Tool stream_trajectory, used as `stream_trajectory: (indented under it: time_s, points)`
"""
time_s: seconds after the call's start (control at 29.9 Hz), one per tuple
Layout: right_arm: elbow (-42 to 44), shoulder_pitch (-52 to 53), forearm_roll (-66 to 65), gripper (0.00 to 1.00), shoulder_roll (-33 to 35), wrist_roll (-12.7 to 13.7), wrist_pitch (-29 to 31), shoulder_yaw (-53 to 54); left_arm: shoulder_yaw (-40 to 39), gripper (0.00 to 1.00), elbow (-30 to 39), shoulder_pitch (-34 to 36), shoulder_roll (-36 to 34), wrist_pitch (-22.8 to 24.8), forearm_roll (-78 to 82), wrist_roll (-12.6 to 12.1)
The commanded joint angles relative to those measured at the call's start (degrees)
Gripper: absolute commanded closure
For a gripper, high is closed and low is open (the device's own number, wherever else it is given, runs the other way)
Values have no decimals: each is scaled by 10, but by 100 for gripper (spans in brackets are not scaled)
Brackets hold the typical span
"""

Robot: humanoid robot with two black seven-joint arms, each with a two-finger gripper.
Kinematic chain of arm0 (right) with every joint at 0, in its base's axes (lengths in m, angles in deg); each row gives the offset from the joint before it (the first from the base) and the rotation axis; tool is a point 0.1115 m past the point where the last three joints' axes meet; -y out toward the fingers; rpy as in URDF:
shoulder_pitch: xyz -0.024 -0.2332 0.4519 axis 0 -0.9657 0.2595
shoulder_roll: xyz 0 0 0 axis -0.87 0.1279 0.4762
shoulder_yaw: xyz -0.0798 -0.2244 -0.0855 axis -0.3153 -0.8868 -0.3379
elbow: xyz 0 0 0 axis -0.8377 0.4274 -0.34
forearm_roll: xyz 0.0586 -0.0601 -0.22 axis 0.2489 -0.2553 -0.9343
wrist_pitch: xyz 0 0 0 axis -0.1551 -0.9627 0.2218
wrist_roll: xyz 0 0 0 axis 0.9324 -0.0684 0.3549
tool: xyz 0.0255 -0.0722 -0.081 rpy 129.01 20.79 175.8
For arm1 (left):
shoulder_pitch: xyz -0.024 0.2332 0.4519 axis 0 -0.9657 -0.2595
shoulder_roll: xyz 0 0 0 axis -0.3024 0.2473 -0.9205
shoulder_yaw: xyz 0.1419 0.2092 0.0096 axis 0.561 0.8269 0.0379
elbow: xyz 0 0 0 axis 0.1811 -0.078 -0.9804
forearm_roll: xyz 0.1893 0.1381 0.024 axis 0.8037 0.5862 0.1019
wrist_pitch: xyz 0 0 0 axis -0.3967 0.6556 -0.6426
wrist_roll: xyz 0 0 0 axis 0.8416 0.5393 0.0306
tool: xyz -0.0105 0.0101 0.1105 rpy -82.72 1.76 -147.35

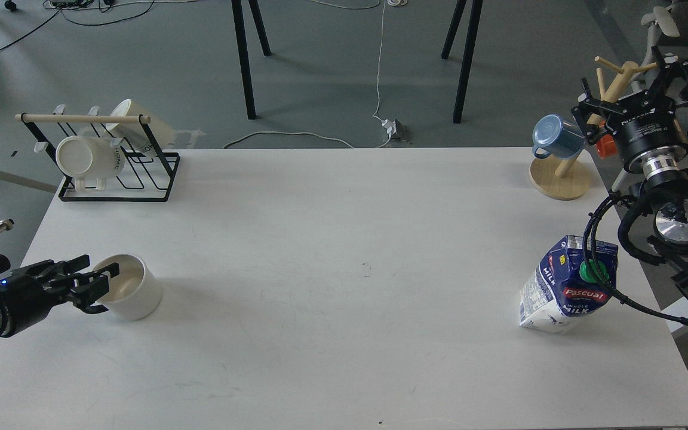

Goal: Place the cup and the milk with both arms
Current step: 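Grasp the white mug's rim with the left gripper, then carry the white mug with the left gripper to the table center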

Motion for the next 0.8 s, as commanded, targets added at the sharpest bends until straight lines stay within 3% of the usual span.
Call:
stream_trajectory:
  time_s: [0.0, 0.17, 0.37, 0.63, 0.77]
  points:
    - [0, 0, 0, 1, 0, 0, 0, 0, 7, 43, -10, 5, 10, 1, 35, 0]
    - [1, 0, 0, 1, 0, 0, 0, 0, 9, 56, -12, 7, 23, 1, 57, 0]
    - [2, -1, -4, 1, 0, 0, 0, 0, 12, 92, -27, 15, 23, 1, 57, 0]
    - [3, -1, -4, 1, 1, 0, 0, -1, 11, 100, -32, 27, 22, 10, 56, 0]
    - [3, -4, -4, 1, 1, 0, 0, -1, 10, 99, 19, 102, 15, 102, 56, 0]
